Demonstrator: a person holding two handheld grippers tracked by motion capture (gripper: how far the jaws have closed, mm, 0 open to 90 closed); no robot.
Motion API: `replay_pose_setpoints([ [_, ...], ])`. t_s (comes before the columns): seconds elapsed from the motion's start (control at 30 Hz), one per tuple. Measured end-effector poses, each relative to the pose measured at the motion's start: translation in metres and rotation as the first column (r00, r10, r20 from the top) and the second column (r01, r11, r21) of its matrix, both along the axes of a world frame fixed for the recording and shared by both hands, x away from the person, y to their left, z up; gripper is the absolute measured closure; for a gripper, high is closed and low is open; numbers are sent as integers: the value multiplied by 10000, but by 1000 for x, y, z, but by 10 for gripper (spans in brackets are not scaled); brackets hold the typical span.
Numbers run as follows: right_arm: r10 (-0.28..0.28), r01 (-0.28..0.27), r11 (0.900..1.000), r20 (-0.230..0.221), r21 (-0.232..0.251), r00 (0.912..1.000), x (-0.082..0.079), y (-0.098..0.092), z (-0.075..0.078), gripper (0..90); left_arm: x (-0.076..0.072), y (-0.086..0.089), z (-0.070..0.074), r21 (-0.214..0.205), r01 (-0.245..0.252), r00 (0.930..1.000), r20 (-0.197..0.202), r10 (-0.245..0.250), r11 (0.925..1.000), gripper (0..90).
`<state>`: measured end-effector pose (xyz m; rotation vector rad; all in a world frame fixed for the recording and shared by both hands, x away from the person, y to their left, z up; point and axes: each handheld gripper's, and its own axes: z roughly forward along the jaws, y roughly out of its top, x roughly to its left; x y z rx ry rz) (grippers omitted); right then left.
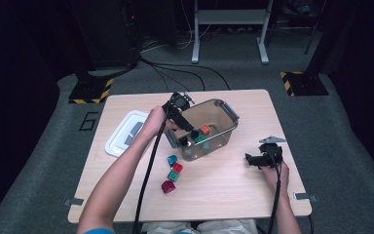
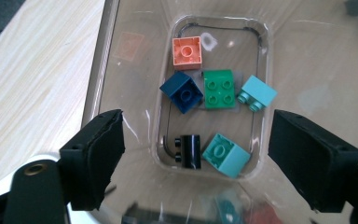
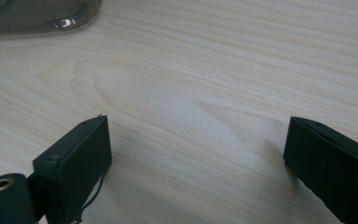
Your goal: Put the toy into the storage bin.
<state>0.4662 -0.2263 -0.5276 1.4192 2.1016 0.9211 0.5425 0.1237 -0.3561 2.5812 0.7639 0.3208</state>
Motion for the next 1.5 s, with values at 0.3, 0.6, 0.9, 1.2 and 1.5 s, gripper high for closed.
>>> replay_pose_setpoints([
  [0.3, -3, 3, 10000, 3, -7, 10000, 0, 0, 0, 69, -19, 27, 14, -257, -208, 9994, 273, 215, 9995, 146],
  [0.6, -2, 2, 10000, 4, -12, 10000, 0, 0, 0, 69, -40, 52, 19, -575, -345, 9973, 626, 380, 9978, 140],
  [0.9, -6, 6, 10000, 4, -10, 10000, 0, 0, 0, 69, -56, 81, 11, -807, -628, 9954, 668, 683, 9948, 136],
  [1.2, 20, -20, 10000, 28, -35, 10000, 0, 0, 0, 69, -69, 101, -12, -1038, -1015, 9933, 442, 1065, 9894, 136],
  [1.5, -8, 8, 10000, 3, -7, 10000, 0, 0, 0, 69, -76, 109, -48, -1259, -1256, 9918, 73, 1275, 9841, 135],
])
